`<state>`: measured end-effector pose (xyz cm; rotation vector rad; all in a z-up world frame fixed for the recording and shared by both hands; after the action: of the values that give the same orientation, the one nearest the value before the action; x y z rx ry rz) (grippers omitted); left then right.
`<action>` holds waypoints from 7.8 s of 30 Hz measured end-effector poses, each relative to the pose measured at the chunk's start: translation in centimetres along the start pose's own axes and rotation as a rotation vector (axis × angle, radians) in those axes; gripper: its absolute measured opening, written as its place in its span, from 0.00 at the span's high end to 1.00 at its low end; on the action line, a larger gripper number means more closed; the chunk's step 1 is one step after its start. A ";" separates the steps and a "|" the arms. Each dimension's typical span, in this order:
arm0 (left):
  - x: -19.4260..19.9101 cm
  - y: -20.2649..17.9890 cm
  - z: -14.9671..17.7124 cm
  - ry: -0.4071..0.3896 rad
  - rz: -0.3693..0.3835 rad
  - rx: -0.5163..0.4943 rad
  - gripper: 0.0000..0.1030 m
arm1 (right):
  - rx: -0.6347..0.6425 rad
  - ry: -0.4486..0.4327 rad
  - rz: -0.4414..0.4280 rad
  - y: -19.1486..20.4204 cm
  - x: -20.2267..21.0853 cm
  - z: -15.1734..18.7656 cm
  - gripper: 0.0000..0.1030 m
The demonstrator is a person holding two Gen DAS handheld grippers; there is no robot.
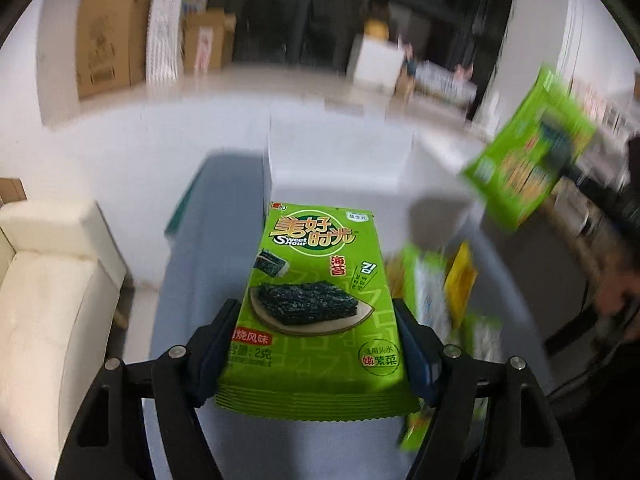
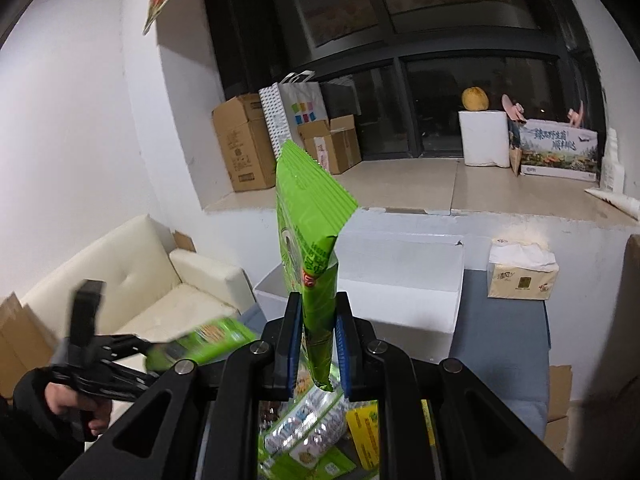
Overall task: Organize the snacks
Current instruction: 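Carry both seaweed packs into the white box and open both tools, then grasp the yellow sunflower pouch with the right tool while the left grasps a long snack bag, then lower the long bag and yellow pouch into the white box, opening both tools, then grasp a seaweed pack with the left tool while the right grasps a long bag, then place both held snacks into the white box and open both tools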
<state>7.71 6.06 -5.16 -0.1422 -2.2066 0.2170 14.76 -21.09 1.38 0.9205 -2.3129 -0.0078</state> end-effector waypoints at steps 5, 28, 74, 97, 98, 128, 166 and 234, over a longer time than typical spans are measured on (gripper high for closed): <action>0.8 -0.4 -6.2 -0.132 0.007 -0.018 0.24 | -0.056 0.047 0.016 -2.0 -3.3 -2.9 0.84; -11.3 -1.3 -14.9 -0.047 -0.086 -0.074 0.00 | -0.190 0.254 0.152 -8.1 -13.6 -5.4 0.00; -7.9 -7.0 3.7 0.101 0.080 -0.191 0.00 | -0.743 0.283 0.120 -11.2 -11.3 11.4 0.82; -14.9 -12.1 2.4 0.216 -0.014 -0.204 0.42 | -0.661 0.148 0.060 -11.0 -5.5 11.5 1.00; -14.7 -12.0 2.2 0.214 0.002 -0.199 0.42 | -0.657 0.141 0.060 -10.9 -5.3 11.4 1.00; -13.2 -3.8 -19.3 -0.020 0.006 -0.110 0.25 | -0.315 0.122 -0.006 -5.8 -11.0 -9.8 0.99; -10.5 -12.8 11.0 0.308 0.100 -0.474 0.00 | -0.611 0.074 0.186 -5.5 3.9 10.4 0.00; -8.9 -1.7 -15.7 -0.080 0.015 0.079 0.27 | -0.031 0.394 0.255 -5.4 -16.8 -8.2 0.25</action>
<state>25.54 4.44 -2.46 -0.1083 -2.2731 0.3233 31.98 -13.00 -2.80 0.5466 -2.0355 0.2251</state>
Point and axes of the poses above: each gripper's, at about its wrist camera, not at the fingertips, and x roughly against the way its jaws point, y to its left, z to its underside, the point moved 2 cm from there along -x, roughly the way its jaws point, and after that the axes turned 10 degrees about y, right-handed, at the moved point
